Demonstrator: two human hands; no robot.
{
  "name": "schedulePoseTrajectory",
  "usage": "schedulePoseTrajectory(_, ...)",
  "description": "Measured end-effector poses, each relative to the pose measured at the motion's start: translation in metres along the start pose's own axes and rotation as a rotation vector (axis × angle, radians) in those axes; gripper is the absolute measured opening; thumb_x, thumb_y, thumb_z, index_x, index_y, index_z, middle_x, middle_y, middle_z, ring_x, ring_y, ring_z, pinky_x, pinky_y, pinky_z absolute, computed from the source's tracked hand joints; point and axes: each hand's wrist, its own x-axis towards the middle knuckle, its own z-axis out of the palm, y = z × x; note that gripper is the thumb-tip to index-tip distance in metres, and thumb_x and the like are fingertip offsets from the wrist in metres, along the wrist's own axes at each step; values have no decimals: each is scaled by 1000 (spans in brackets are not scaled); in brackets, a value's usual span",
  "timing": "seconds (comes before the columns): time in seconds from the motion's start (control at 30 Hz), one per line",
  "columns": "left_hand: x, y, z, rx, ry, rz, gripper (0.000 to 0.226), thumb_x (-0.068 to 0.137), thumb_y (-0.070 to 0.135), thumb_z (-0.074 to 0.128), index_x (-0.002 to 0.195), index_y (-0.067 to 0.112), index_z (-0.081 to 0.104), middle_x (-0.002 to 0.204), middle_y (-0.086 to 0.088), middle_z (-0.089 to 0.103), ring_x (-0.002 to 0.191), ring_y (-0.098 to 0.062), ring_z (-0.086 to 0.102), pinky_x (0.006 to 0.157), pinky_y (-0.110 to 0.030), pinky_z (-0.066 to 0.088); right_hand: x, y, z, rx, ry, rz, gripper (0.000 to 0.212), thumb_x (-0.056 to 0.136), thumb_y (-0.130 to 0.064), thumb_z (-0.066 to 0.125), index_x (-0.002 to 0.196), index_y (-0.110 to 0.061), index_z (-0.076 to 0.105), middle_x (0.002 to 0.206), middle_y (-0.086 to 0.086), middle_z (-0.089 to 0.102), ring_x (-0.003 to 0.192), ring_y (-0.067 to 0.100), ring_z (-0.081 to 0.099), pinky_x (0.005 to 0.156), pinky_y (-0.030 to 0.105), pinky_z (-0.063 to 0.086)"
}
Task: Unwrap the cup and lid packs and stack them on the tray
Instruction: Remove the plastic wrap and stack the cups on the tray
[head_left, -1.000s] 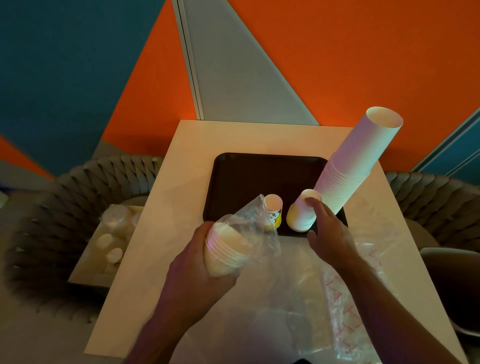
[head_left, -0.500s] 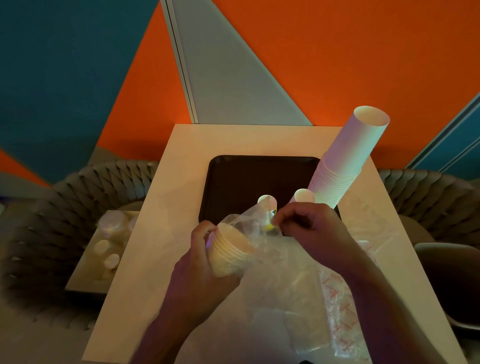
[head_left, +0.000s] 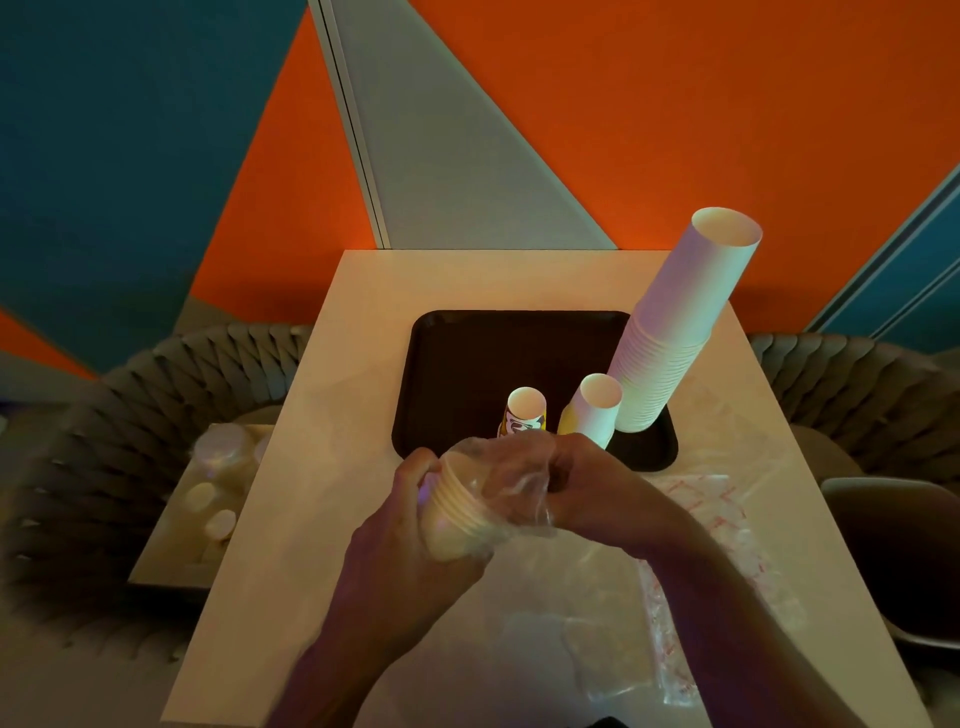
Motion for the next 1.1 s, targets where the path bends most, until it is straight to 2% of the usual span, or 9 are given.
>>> schedulePoseTrajectory(0.13, 1, 0, 3, -6, -22, 21, 87, 65, 50, 89, 114, 70, 20, 109, 30, 56, 95, -6, 65, 76, -30, 61, 0, -4, 4, -68, -47, -16, 21, 78, -19, 88, 94, -11, 76, 118, -10, 71, 123, -1, 59, 94, 19, 52)
schedulePoseTrajectory(0.3, 3, 8, 2, -41, -36, 36, 80, 57, 85, 69, 118, 75, 18, 117, 40, 49, 100, 6, 59, 72, -24, 60, -1, -3, 10, -65, -20, -79, 20, 77, -14, 88, 76, -12, 68, 97, -10, 71, 100, 12, 68, 85, 21, 53)
schedulePoseTrajectory(0.37, 3, 11, 2, -39, -42, 48, 79, 60, 82, 71, 118, 73, 19, 115, 38, 50, 97, 5, 61, 70, -25, 60, -1, -3, 9, -41, -17, -89, 24, 77, -14, 88, 72, -19, 65, 93, -9, 70, 99, 14, 69, 84, 23, 53)
schedulePoseTrajectory(0.47, 3, 13, 2, -22, -29, 39, 80, 59, 66, 75, 117, 68, 20, 112, 36, 51, 89, 1, 63, 66, -30, 60, -4, -5, 3, 110, 51, -65, 25, 75, -17, 87, 72, -13, 63, 86, -4, 67, 88, 11, 67, 76, 25, 53)
schedulePoseTrajectory(0.53, 2, 12, 1, -15, -5, 24, 80, 58, 63, 76, 116, 65, 22, 107, 32, 53, 86, -1, 64, 65, -32, 60, -5, -6, -6, 246, 119, -24, 30, 71, -26, 86, 86, -9, 67, 88, -1, 67, 87, 12, 66, 74, 26, 53)
schedulePoseTrajectory(0.6, 2, 8, 0, -8, 19, 7, 83, 59, 59, 83, 116, 61, 23, 104, 28, 56, 88, -3, 65, 67, -31, 61, -6, -4, -16, 272, 165, 13, 41, 65, -32, 85, 99, -19, 66, 98, 0, 67, 92, 16, 66, 75, 30, 54)
schedulePoseTrajectory(0.7, 4, 5, -1, -15, 41, -18, 88, 61, 47, 90, 122, 53, 27, 109, 30, 53, 95, -1, 62, 70, -19, 57, -9, 0, -24, 302, 155, 58, 69, 58, -27, 86, 119, -28, 55, 111, 2, 62, 94, 18, 66, 76, 32, 56)
schedulePoseTrajectory(0.9, 8, 8, -8, -69, 63, -49, 70, 62, 49, 88, 113, 60, 41, 110, 43, 52, 102, 17, 53, 65, -7, 48, -14, 0, -25, -23, 135, 142, 66, 58, -36, 87, 116, -48, 59, 111, -19, 59, 106, 14, 64, 84, 39, 62)
schedulePoseTrajectory(1.1, 8, 17, -8, -48, 15, -26, 77, 65, 51, 86, 113, 74, 30, 110, 49, 47, 102, 21, 50, 64, -6, 48, -9, -12, -20, -249, 121, 131, 56, 70, -30, 90, 109, -50, 54, 105, -22, 59, 95, -5, 60, 77, 24, 59)
